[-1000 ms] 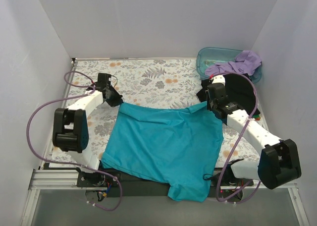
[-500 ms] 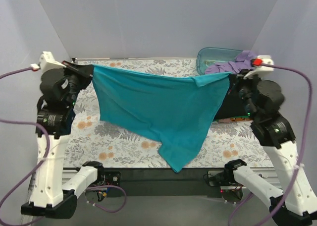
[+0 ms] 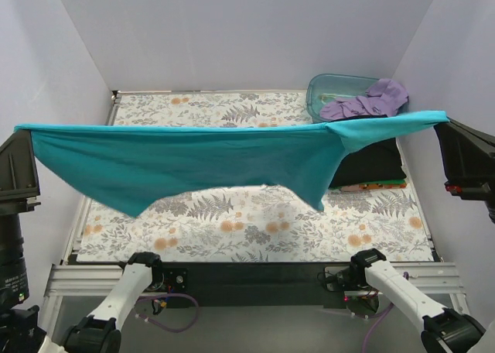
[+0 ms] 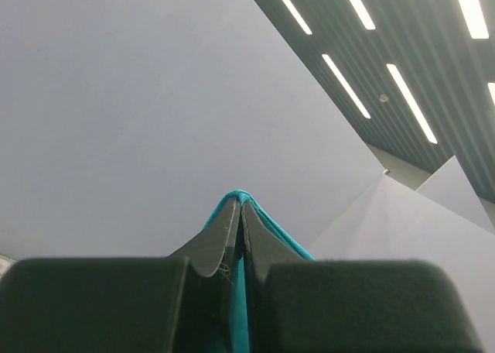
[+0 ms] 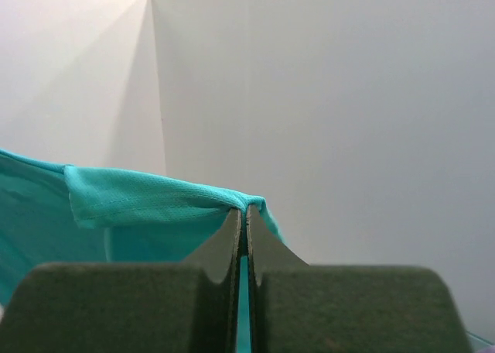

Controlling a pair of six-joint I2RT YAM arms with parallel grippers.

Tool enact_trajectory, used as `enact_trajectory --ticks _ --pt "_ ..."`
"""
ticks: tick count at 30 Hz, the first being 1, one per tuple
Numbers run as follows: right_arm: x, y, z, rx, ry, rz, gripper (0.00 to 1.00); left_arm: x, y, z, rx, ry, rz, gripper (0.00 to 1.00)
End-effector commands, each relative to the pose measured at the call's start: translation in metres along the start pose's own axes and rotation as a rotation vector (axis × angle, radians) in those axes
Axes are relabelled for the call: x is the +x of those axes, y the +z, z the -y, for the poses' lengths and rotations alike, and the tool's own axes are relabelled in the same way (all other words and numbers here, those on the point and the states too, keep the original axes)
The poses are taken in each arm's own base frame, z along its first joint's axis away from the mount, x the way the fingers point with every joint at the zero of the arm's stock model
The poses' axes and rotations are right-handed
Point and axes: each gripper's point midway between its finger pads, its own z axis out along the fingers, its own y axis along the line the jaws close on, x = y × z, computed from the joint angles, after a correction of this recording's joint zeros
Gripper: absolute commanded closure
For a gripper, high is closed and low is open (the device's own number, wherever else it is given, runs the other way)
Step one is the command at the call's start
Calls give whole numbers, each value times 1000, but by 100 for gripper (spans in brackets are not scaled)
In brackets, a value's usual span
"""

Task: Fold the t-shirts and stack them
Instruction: Flatten the tshirt out

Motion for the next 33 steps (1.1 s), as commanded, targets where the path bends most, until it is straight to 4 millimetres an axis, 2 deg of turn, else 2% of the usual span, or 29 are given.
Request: enact_trajectory --ticks 1,3,6,7,8,9,10,11,12,13,14,15,16,17,18,19,20,21,22,23,24,25,26,27,28,29,30,31,33 --pt "19 30 12 33 6 -69 99 31 41 -47 -191 92 -56 100" --pt "38 48 26 80 -6 -112 99 44 58 -59 -229 102 -72 100" --pt "81 77 59 204 -31 -190 99 77 88 -106 -368 146 -95 100" --pt "93 84 68 236 -37 -210 99 95 96 -134 -446 179 -106 100" --pt "106 90 76 266 -45 -228 99 109 103 -149 -484 190 -121 100" --pt "141 103 91 310 -59 -278 99 130 120 -168 -518 216 -150 100" --pt "157 108 98 331 -60 -295 99 150 125 -194 -577 248 -179 100" --pt "186 116 105 348 -62 -338 99 167 131 -211 -610 270 -208 100" --pt "195 126 108 342 -66 -314 99 178 143 -219 -599 278 -207 100" --pt "239 124 114 345 -69 -384 99 201 151 -241 -623 316 -249 100" --pt "256 127 117 347 -68 -394 99 226 149 -266 -647 340 -300 100" --pt "273 134 123 359 -68 -385 99 235 158 -276 -639 348 -283 100" --pt "309 129 127 366 -66 -444 99 254 161 -299 -669 370 -313 100" --pt "339 130 132 371 -62 -492 99 261 161 -318 -693 386 -316 100" --pt "355 135 135 373 -61 -492 99 280 157 -344 -712 393 -347 100" --pt "382 131 138 374 -58 -536 99 292 156 -362 -725 391 -375 100" --pt "421 131 145 380 -51 -605 99 309 151 -400 -776 395 -417 100" --pt "440 135 148 374 -41 -618 99 322 148 -425 -779 365 -450 100" --pt "454 141 154 378 -33 -636 99 343 139 -471 -853 348 -503 100" --pt "502 139 160 380 -11 -720 99 356 135 -491 -879 327 -541 100" --pt "522 143 160 356 5 -752 99 366 146 -499 -857 295 -567 100" --pt "538 149 164 345 10 -773 99 377 147 -520 -880 287 -599 100" --pt "572 156 167 326 13 -818 99 406 135 -557 -928 282 -674 100" --pt "584 161 170 315 5 -830 99 420 137 -573 -928 277 -721 100" --pt "598 164 174 314 0 -850 99 431 161 -569 -853 235 -760 100" --pt "619 167 179 317 5 -886 99 437 163 -579 -864 227 -790 100" --pt "631 167 181 311 8 -902 99 457 152 -606 -904 220 -838 100" --pt "651 162 185 316 14 -930 99 457 167 -608 -882 229 -825 100" --pt "654 174 189 312 14 -915 99 465 165 -618 -891 226 -831 100"
